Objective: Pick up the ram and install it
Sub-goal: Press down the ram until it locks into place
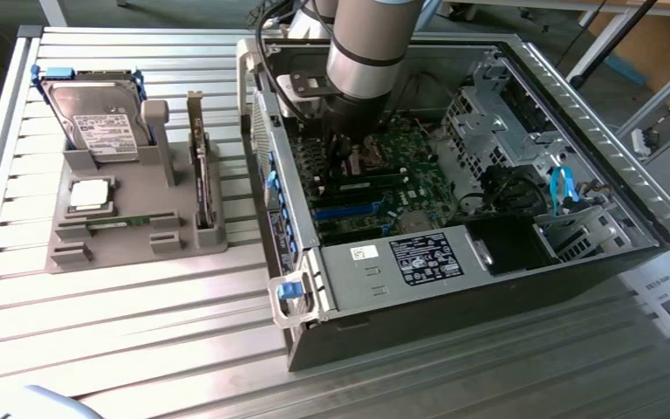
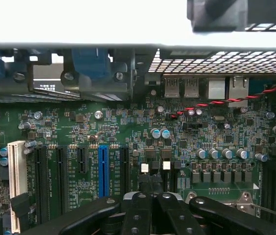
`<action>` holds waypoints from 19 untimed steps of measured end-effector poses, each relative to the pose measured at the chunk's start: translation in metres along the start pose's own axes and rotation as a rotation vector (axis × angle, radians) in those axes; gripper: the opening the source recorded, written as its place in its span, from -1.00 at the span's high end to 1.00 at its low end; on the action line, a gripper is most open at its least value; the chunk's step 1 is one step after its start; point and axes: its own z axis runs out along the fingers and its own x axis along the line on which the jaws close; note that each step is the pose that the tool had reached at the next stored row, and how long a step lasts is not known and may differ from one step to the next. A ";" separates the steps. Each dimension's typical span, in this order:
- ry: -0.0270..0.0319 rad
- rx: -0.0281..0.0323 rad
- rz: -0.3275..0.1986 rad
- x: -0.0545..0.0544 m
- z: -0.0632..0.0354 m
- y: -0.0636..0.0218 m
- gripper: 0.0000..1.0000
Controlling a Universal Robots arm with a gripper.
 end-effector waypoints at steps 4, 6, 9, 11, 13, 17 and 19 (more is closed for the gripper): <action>-0.0001 0.0000 0.000 0.000 0.0001 0.0000 0.80; 0.0000 0.0000 0.000 0.000 0.0001 0.0000 0.80; 0.0000 0.0000 0.000 0.000 0.0003 0.0000 0.80; -0.0001 0.0000 0.000 0.000 0.0003 0.0000 0.80; 0.0000 0.0000 0.000 0.000 0.0003 0.0000 0.80; -0.0015 0.0008 0.000 0.000 -0.0021 -0.0003 0.80; -0.0002 -0.0002 0.000 0.000 -0.0062 -0.0002 0.80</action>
